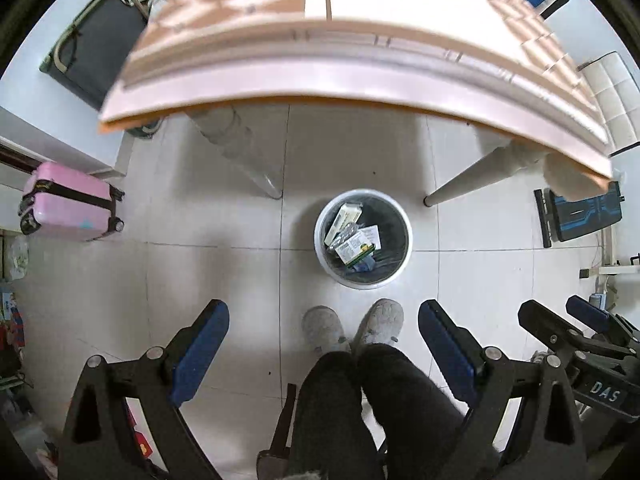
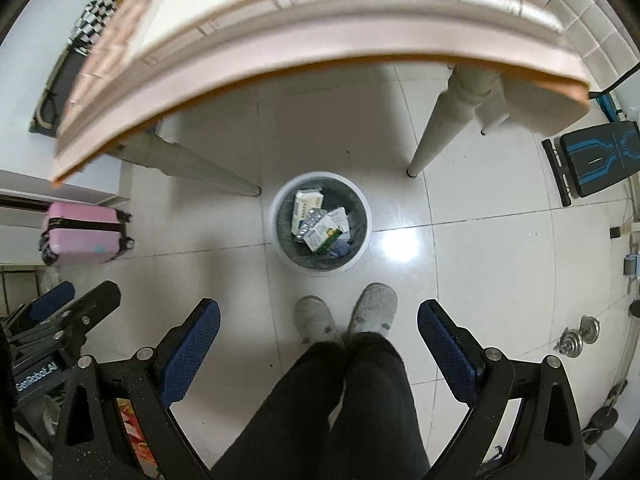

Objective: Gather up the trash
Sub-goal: 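Raise both tools back toward the table items, then grasp the orange plastic bag with the left tool while the right tool grasps the white Doctor toothpaste box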

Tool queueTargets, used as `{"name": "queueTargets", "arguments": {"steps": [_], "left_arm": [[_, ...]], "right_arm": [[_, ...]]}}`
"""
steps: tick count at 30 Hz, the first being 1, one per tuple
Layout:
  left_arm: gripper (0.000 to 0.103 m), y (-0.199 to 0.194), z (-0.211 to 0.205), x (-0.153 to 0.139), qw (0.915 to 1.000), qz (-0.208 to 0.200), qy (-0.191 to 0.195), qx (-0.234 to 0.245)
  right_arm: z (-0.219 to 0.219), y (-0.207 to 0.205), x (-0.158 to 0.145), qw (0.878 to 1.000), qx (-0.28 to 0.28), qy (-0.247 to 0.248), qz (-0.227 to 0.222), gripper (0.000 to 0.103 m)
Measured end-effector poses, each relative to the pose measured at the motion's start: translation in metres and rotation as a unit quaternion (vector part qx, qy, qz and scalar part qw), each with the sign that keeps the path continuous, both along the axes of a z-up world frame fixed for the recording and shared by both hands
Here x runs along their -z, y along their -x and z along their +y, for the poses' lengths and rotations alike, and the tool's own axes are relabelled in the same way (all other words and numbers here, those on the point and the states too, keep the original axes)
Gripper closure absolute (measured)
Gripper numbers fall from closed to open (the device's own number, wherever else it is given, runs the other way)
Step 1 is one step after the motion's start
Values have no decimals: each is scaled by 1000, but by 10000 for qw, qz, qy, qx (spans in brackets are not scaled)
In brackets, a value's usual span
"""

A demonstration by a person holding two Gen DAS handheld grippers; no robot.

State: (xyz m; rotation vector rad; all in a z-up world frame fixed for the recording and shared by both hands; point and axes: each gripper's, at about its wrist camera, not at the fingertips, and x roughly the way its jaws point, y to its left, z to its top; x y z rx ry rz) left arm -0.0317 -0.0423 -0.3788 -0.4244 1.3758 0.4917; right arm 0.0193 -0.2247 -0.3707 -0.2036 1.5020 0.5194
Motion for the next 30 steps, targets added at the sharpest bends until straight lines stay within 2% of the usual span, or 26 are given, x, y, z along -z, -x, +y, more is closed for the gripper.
{"name": "queueTargets", "arguments": {"steps": [7, 13, 16, 22, 25, 26, 30], "left_arm": [[6, -16, 15, -47, 9993, -214, -252, -158], [6, -77, 45, -73, 9968, -338, -584, -430], [6, -111, 68, -79, 9947, -346, -696, -669], [6, -190, 122, -65, 9905, -70, -562, -1255], [6, -231, 138, -61, 9884, 75, -490, -1434], [6, -252, 146, -60, 9873, 91, -438, -1525], [6, -320, 171, -62, 9842, -45, -345, -1735]], "right_arm": [[14, -32, -67, 9985, 205, -487, -155, 3], [39, -117, -108, 9962, 255, -730, -394, 3], [54, -183, -113, 9953, 364, -811, -390, 3], [101, -328, -107, 9965, 227, -697, -395, 3], [133, -415, -103, 9979, -78, -370, -525, 3], [140, -432, -102, 9979, -144, -294, -562, 3], [192, -530, -92, 9940, -756, 214, -755, 3]]}}
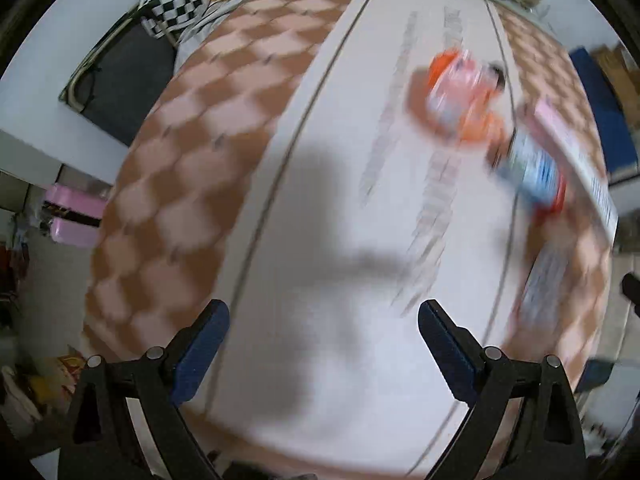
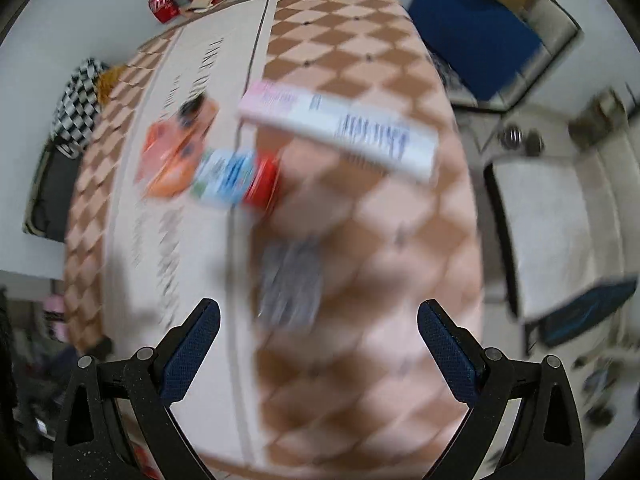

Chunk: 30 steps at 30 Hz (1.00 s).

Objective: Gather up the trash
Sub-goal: 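Grasp the orange plastic bag with the left tool while the right tool grasps the white Doctor toothpaste box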

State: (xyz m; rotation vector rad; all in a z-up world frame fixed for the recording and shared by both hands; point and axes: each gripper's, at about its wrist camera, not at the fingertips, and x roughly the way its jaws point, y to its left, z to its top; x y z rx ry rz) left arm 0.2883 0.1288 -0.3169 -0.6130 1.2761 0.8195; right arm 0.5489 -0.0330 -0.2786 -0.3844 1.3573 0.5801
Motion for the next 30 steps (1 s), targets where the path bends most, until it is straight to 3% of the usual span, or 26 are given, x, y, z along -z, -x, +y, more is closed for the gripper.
{"name": "queueTargets", "arguments": {"steps": [4, 10, 12, 14, 16, 19, 21, 23, 26, 30], "left_arm": [[7, -66, 31, 3, 9999, -131, 62, -70], [9, -128, 57, 22, 9990, -265, 262, 264], [21, -142, 59, 28, 9983, -236, 331, 410], [25, -152, 62, 35, 9971, -218, 456, 562], [39, -158, 63, 39, 9961, -219, 513, 691], [46, -159, 64, 39, 9951, -297, 529, 776], [62, -157, 63, 35, 9943, -367, 561, 826], [71, -156, 60, 30, 9940, -351, 483, 913], [79, -154, 56, 22, 9938, -301, 333, 1013], [82, -141, 45, 2, 9944, -257, 23, 1025]], "right_arm": [[47, -61, 20, 9973, -573, 446, -132, 3], [93, -93, 55, 9870, -1359, 853, 108, 3], [102, -99, 66, 9838, -1525, 914, 219, 3], [107, -102, 76, 9812, -1627, 961, 380, 6], [113, -106, 88, 9773, -1768, 1050, 514, 16], [117, -109, 99, 9738, -1873, 1144, 591, 24], [120, -112, 104, 9720, -1932, 1228, 523, 30], [120, -114, 106, 9721, -1930, 1236, 491, 31], [117, -111, 104, 9732, -1919, 1157, 516, 34], [107, -107, 94, 9804, -1659, 959, 460, 38]]}}
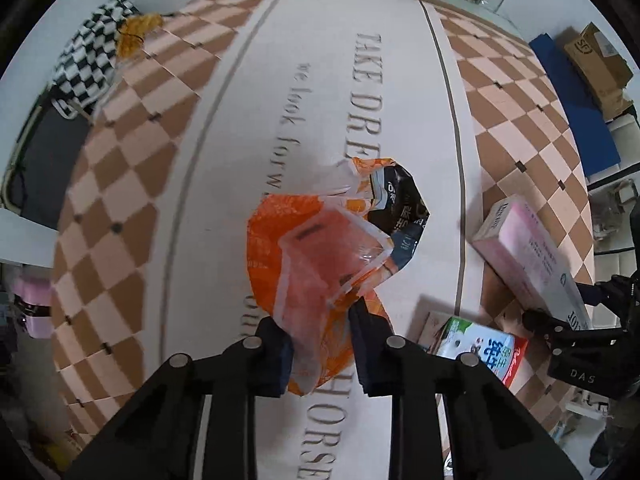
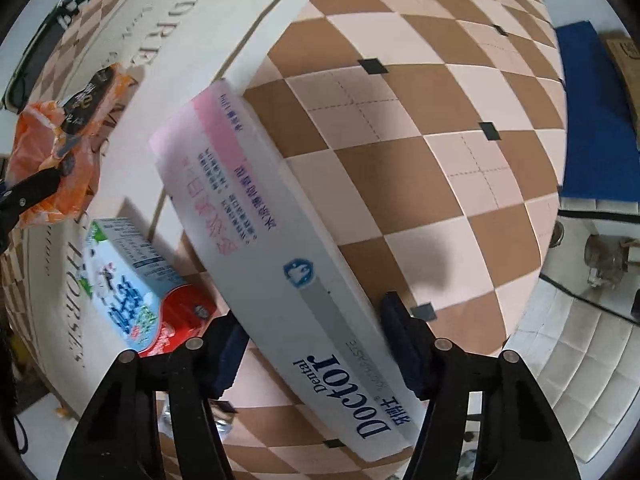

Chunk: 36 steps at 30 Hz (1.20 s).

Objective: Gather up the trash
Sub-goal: 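Grasp the orange plastic bag with the left tool while the right tool grasps the white Doctor toothpaste box, then carry the orange bag and toothpaste box over the trash bin with both tools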

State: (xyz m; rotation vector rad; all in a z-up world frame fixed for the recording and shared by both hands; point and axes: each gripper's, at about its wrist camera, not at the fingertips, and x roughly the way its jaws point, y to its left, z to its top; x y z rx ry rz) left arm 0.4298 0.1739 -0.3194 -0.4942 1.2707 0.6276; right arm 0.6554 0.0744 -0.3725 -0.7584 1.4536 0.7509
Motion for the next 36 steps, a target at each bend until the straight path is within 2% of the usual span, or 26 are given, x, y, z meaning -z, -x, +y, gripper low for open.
{"name": "queueTargets", "arguments": {"steps": [4, 10, 13, 17, 20, 27, 31, 36], "left_arm": [[82, 19, -8, -18, 9994, 27, -347, 44], [82, 34, -18, -35, 9984, -49, -560, -19], [82, 44, -16, -40, 9981, -112, -608, -55], [82, 69, -32, -53, 9973, -226, -692, -15], [82, 92, -46, -62, 9967, -319, -739, 74], [82, 168, -85, -81, 9937, -584, -840, 462], [82, 222, -109, -86, 9913, -687, -846, 741], [82, 287, -136, -77, 9902, -696, -610, 1044]], "right_arm": [[-12, 4, -14, 9989, 378, -270, -68, 40], [-46, 9, -32, 9933, 939, -667, -46, 42], [-62, 22, -47, 9892, 1149, -911, -11, 43], [-83, 59, -75, 9821, 1432, -1222, -41, 44], [-92, 111, -102, 9752, 1681, -1437, -59, 44], [-135, 230, -123, 9594, 2184, -1780, -135, 44], [-169, 302, -126, 9509, 2461, -1873, -152, 45], [-212, 407, -109, 9403, 2847, -1862, 53, 45]]}}
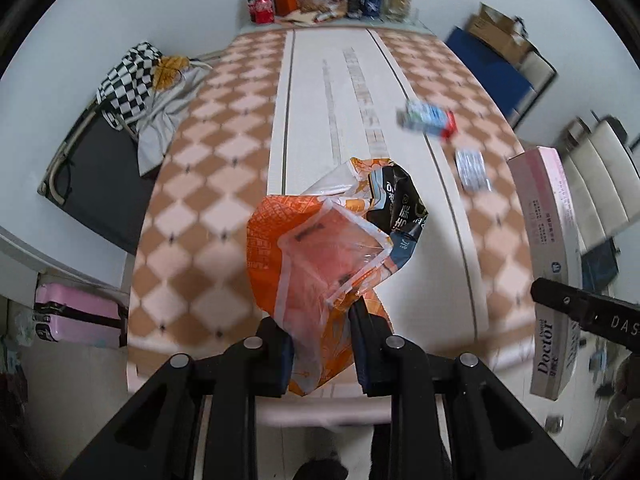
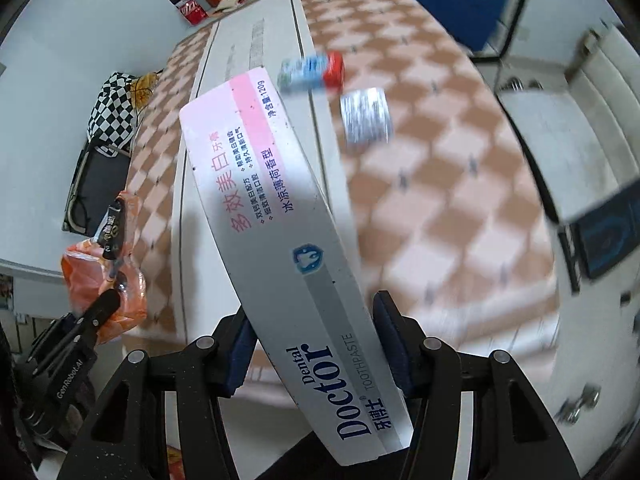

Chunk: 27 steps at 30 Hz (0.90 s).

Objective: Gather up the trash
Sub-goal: 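Carry the orange bag and toothpaste box over the trash bin with both tools, then open both tools to drop the bag and toothpaste box into the bin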

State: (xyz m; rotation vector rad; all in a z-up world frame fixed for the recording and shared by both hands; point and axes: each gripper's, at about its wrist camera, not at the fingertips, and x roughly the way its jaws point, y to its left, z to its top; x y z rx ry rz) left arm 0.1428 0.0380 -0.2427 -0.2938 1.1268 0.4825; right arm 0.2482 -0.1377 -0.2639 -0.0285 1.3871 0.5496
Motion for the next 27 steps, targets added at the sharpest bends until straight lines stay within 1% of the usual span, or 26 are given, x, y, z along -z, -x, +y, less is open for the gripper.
{"name": "queueTargets", "arguments": {"steps": [1, 2, 4, 5, 6, 8, 9, 11, 12, 13, 15, 16, 18, 19, 20, 21, 22, 23, 24, 25, 26, 27], "left_arm": [[82, 15, -4, 4, 10000, 43, 69, 53], [82, 28, -9, 9, 9998, 97, 140, 98], [82, 54, -18, 20, 9991, 203, 322, 185], [82, 65, -23, 25, 9986, 268, 397, 229], [82, 78, -29, 34, 9977, 360, 485, 293], [82, 100, -38, 52, 9958, 557, 637, 358], [82, 109, -42, 63, 9945, 665, 722, 376], [82, 131, -51, 99, 9893, 1040, 965, 353], [82, 136, -54, 111, 9872, 1161, 1043, 335], [82, 142, -58, 135, 9826, 1381, 1205, 282], [82, 145, -63, 173, 9757, 1626, 1451, 226], [82, 144, -65, 193, 9726, 1726, 1545, 206], [82, 137, -69, 227, 9682, 1863, 1653, 216], [82, 130, -70, 255, 9654, 1975, 1687, 233], [82, 124, -70, 276, 9638, 2042, 1696, 232], [82, 120, -69, 289, 9628, 2077, 1713, 230], [82, 112, -67, 317, 9605, 2174, 1720, 234], [81, 107, -65, 334, 9589, 2236, 1730, 223], [77, 102, -64, 350, 9573, 2272, 1772, 219], [77, 94, -61, 375, 9547, 2326, 1848, 196], [77, 89, -57, 391, 9531, 2371, 1873, 162], [77, 83, -54, 407, 9513, 2370, 1966, 160]], "right_arm": [[-6, 13, 5, 10000, 33, -6, 65, 45], [-14, 38, 13, 9998, 80, 12, 188, 45], [-28, 74, 30, 9991, 119, 44, 394, 45], [-32, 81, 37, 9988, 115, 62, 471, 45], [-42, 104, 50, 9979, 120, 108, 632, 45], [-54, 130, 71, 9960, 110, 184, 868, 45], [-62, 147, 87, 9943, 95, 256, 1031, 45], [-78, 177, 124, 9892, 97, 418, 1401, 45], [-84, 187, 139, 9867, 90, 480, 1552, 45], [-89, 196, 157, 9840, 92, 552, 1694, 45], [-99, 212, 197, 9779, 88, 684, 1974, 46], [-102, 216, 215, 9758, 90, 732, 2060, 46], [-106, 221, 265, 9700, 120, 845, 2275, 46], [-107, 221, 281, 9686, 156, 865, 2324, 46], [-106, 219, 302, 9667, 194, 908, 2384, 46], [-105, 216, 332, 9646, 236, 971, 2439, 46], [-102, 211, 352, 9628, 283, 1023, 2486, 46], [-99, 206, 375, 9604, 349, 1057, 2554, 46], [-97, 203, 397, 9582, 362, 1086, 2624, 46], [-94, 195, 415, 9563, 391, 1140, 2665, 46], [-91, 191, 429, 9548, 410, 1197, 2689, 46], [-87, 186, 454, 9520, 419, 1264, 2756, 46]]}}
